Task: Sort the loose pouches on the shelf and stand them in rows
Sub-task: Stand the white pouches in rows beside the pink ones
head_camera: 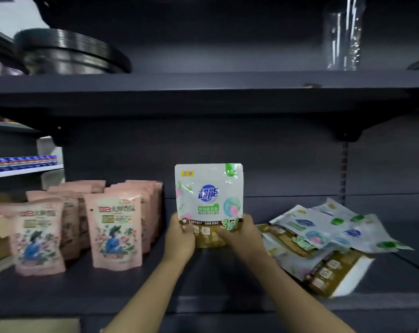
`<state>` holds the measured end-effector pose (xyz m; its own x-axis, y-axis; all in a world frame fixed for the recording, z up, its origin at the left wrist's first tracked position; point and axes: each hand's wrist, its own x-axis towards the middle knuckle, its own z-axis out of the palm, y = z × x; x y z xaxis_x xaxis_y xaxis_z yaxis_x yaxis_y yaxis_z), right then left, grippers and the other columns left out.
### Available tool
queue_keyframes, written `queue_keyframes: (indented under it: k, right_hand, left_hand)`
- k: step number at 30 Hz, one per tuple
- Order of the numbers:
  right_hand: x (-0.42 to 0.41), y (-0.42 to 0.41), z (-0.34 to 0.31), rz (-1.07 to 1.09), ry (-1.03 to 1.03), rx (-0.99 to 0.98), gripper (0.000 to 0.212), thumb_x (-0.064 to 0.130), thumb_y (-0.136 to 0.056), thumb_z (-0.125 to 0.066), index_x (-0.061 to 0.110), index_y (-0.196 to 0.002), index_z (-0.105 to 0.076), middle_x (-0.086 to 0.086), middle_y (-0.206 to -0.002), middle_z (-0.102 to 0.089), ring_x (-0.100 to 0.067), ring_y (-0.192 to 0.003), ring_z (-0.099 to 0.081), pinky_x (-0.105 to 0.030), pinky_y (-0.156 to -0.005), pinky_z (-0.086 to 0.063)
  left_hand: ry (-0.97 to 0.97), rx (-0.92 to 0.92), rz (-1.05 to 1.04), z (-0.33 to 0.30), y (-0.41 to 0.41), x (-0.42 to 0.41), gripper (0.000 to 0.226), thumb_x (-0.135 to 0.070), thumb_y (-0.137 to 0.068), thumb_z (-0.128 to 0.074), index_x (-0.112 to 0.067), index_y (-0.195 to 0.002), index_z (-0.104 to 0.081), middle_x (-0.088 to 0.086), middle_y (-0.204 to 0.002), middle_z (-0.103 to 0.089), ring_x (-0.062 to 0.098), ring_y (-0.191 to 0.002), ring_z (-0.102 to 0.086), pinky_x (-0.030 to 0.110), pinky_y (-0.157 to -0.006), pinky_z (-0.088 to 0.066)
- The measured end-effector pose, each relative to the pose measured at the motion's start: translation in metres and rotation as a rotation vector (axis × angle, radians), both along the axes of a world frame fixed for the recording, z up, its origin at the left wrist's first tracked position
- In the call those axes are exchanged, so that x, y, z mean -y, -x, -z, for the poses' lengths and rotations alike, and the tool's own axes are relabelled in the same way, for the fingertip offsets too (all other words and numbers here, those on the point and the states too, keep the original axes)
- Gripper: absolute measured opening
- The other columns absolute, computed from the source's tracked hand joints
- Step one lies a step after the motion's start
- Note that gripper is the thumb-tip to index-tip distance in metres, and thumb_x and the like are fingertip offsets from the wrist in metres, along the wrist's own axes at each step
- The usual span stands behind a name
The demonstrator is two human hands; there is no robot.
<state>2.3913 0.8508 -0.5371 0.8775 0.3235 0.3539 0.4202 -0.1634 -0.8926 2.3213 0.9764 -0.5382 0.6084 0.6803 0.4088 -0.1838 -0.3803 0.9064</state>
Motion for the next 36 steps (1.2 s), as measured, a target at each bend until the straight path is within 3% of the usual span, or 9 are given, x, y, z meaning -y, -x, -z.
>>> queue_keyframes:
  k: [5,8,14,22,27,36]
  right_hand:
    - [-0.021,0.002,0.02,0.054,0.108,0.065,0.047,0.02,-0.077,-0.074,0.006,-0.112,-0.047,-0.008,-0.119,-0.062,-0.026,-0.111,-0.057,-0.03,-0.084,-0.045]
    - [-0.026,0.004,0.028,0.065,0.092,0.065,0.045,0.014,-0.076,-0.075,0.005,-0.112,-0.048,-0.009,-0.118,-0.062,-0.026,-0.112,-0.058,-0.025,-0.081,-0.043]
    - [-0.03,0.003,0.037,0.107,0.092,0.054,0.048,0.011,-0.072,-0.076,0.006,-0.112,-0.049,-0.009,-0.114,-0.063,-0.027,-0.11,-0.058,-0.031,-0.088,-0.046]
    - [-0.028,0.0,0.039,0.131,0.129,0.049,0.053,0.018,-0.074,-0.077,0.004,-0.116,-0.047,-0.012,-0.119,-0.061,-0.028,-0.113,-0.056,-0.036,-0.092,-0.047]
    - [-0.027,0.001,0.038,0.154,0.161,0.06,0.056,0.022,-0.076,-0.076,0.003,-0.119,-0.046,-0.012,-0.121,-0.06,-0.028,-0.114,-0.055,-0.031,-0.088,-0.044]
    - [-0.028,0.001,0.036,0.146,0.201,0.054,0.053,0.016,-0.078,-0.074,0.004,-0.121,-0.045,-0.011,-0.124,-0.058,-0.026,-0.117,-0.054,-0.03,-0.091,-0.044]
  left_hand:
    - [-0.088,-0.111,0.0,0.019,0.011,-0.017,0.045,-0.015,-0.08,-0.071,-0.016,-0.119,-0.048,-0.004,-0.105,-0.06,0.013,-0.093,-0.058,0.023,-0.076,-0.046]
    - [-0.076,-0.128,0.01,0.027,0.007,-0.024,0.058,-0.02,-0.071,-0.079,-0.021,-0.12,-0.047,-0.004,-0.112,-0.063,0.017,-0.101,-0.062,0.033,-0.089,-0.051]
    - [-0.086,-0.147,-0.006,0.042,-0.004,-0.028,0.062,-0.029,-0.067,-0.081,-0.023,-0.118,-0.048,-0.001,-0.117,-0.063,0.019,-0.104,-0.061,0.043,-0.092,-0.051]
    - [-0.12,-0.187,-0.019,0.045,-0.012,-0.029,0.059,-0.035,-0.069,-0.079,-0.018,-0.116,-0.047,0.0,-0.117,-0.064,0.02,-0.108,-0.061,0.038,-0.091,-0.05]
    - [-0.146,-0.245,-0.023,0.045,-0.013,-0.031,0.085,-0.044,-0.07,-0.076,-0.008,-0.135,-0.036,0.0,-0.125,-0.062,0.022,-0.117,-0.057,0.038,-0.096,-0.048]
    - [-0.15,-0.266,-0.042,0.045,-0.015,-0.034,0.085,-0.037,-0.073,-0.075,-0.007,-0.14,-0.031,0.001,-0.127,-0.061,0.022,-0.12,-0.055,0.04,-0.099,-0.046]
